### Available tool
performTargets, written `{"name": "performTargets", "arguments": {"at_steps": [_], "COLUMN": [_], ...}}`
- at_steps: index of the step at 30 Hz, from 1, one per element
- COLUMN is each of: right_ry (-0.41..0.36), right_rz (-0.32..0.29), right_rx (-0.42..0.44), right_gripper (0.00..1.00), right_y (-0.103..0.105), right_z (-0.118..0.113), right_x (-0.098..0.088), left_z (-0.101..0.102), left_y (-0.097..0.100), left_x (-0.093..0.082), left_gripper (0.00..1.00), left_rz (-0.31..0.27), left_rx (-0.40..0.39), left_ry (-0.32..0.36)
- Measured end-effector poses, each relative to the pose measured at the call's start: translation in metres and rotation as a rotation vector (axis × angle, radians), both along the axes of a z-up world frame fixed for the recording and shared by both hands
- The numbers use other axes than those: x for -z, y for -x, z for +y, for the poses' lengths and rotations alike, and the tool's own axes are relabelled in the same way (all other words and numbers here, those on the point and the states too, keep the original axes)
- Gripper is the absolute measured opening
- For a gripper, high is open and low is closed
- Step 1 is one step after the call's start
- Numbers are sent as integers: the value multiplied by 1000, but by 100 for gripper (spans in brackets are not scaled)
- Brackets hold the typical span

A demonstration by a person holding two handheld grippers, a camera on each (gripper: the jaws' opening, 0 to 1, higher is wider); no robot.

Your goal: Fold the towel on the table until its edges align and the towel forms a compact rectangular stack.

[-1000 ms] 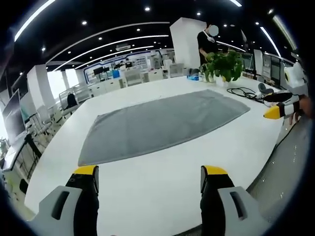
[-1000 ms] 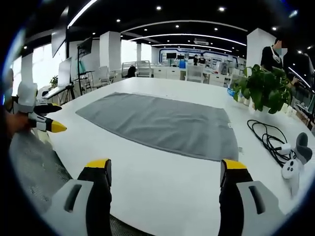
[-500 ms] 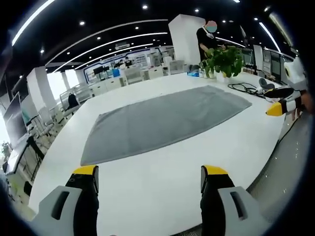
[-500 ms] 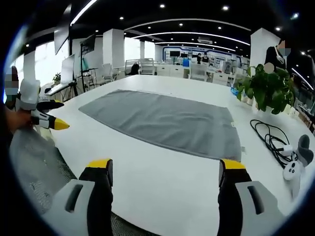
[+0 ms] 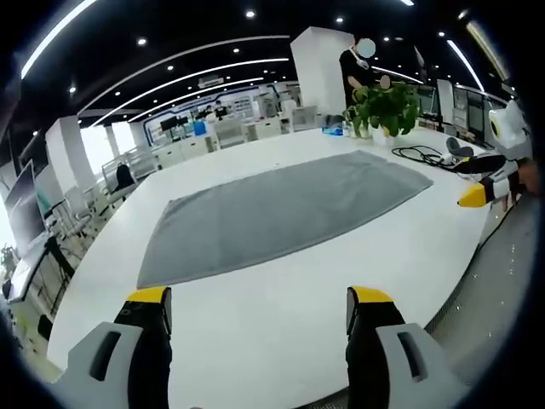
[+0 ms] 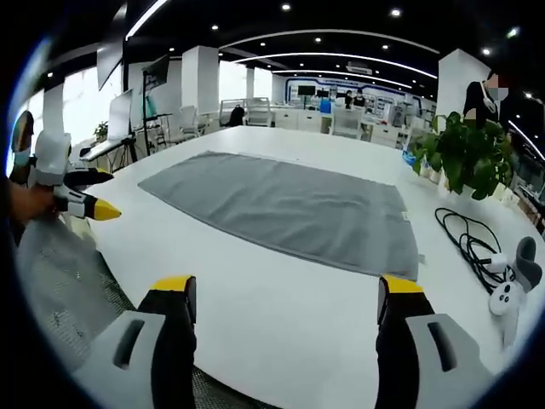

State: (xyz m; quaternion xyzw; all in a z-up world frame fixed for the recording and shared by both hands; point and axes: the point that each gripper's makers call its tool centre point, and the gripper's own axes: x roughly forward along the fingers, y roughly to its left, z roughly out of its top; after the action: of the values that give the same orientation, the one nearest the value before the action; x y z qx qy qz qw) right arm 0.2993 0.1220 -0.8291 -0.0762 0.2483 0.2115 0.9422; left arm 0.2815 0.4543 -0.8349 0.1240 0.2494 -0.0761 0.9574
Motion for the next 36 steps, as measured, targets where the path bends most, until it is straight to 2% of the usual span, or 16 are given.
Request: {"name": "performTargets", "arguments": {"at_steps": [3,10,13,17,19,20,24,25,29,30,31,32,36], "right_ry": [10,18,34,20,5,7,16,19,58,81,85,72,84], "right_rz": [-38,-42,-30,-50,-55,-67,-74,-75,-103,-120,-126,-134,-162], "right_rx": [12,43,21,-2,-18,-38,-90,-103,-192,-214,-221,-225,-249], "right_gripper": [90,90,90,91,91,91,90,90,89,89,89,89,90], "right_y": [-3,-7,-5,-6,-6,-7,-14,-15,-24,-29,-31,-37,-58], "right_z": [-2,-9,-5,-1,0,0,-9,-11,-18,-22,-24,-26,-34], "right_x": [-6,-7,-6,-14,-17,-20,-30,-34,-52,-59,-63,-71,-94], "left_z": [-3,-11,-13,-18,-28,-28,-40,-47,-60,-63,-68,-72,-86], "left_y": [0,0,0,-1,0,-3,-19,-25,-40,-43,-48,-50,-54], "left_x": [2,1,-2,-5,-2,-5,-24,-33,-65,-73,-88,-95,-118], "left_gripper": [86,84,83,78,74,72,71,71,70,70,69,69,69], "left_rz": [9,14,14,20,54,64,34,29,18,3,-38,-48,-48], "left_rx": [16,55,65,107,165,157,216,242,281,290,319,341,376], "left_ry": [14,22,34,33,57,59,61,83,99,95,87,84,79]}}
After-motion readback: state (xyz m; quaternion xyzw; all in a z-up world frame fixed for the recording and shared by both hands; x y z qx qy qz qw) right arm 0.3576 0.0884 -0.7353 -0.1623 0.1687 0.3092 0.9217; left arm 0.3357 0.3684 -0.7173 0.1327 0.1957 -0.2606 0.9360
